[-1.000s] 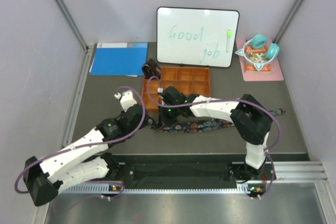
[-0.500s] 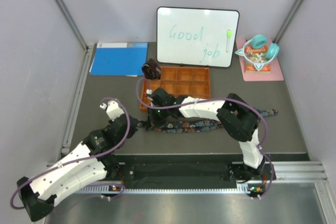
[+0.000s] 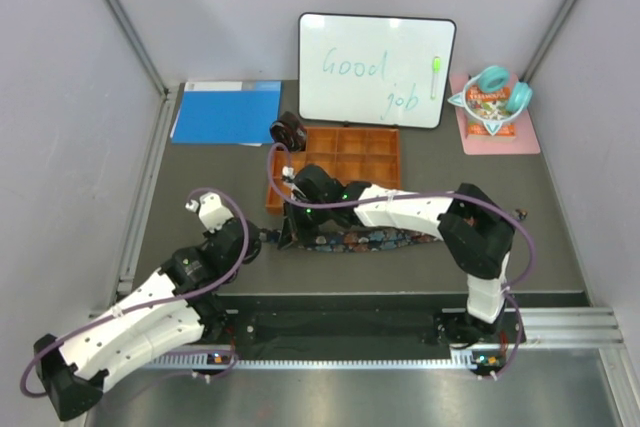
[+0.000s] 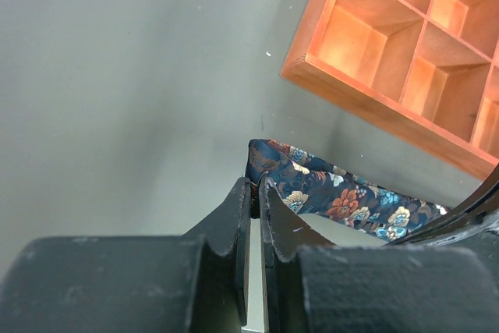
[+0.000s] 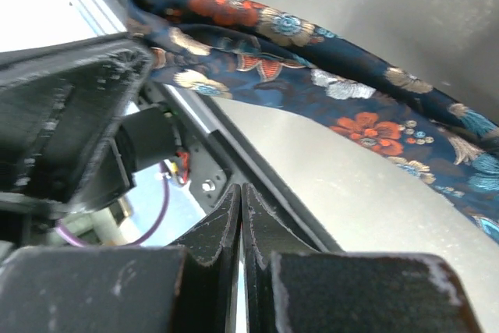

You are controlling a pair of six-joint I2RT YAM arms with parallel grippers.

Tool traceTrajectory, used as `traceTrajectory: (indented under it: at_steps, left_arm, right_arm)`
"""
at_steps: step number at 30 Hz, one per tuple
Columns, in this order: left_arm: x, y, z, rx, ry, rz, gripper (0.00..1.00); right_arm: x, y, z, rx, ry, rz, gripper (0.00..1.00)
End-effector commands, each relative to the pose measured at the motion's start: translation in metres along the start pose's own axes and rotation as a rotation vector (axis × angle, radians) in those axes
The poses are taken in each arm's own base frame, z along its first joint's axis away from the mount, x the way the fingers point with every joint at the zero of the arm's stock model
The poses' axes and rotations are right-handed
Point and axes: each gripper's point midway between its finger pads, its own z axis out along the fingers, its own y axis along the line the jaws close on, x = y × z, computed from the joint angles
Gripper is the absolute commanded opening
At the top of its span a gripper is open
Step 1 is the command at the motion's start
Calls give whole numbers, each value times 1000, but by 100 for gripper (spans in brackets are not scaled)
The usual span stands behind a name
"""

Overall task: Roll the ties
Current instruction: Roll the tie at the center of the board.

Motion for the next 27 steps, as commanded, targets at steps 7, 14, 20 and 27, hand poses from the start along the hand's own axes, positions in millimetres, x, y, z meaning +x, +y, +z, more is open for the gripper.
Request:
traceTrajectory:
  at_steps: [7,14,20,27]
  left_arm:
    - [1,8,0,-6,-16,-54,0]
    - [-1,6,0,-5,-16,-50,0]
    - [0,3,-1,3,-6,-39,0]
    - [-1,4,-2,0,-3,-37,0]
  right_arm:
    - [-46,62,32,-215,-55,-32,0]
    - [-49,52,51,-202,-52,-13,0]
    - [-55,40,64,-181,-59,-4,0]
    - [-61,27,86,-154,-59,-4,0]
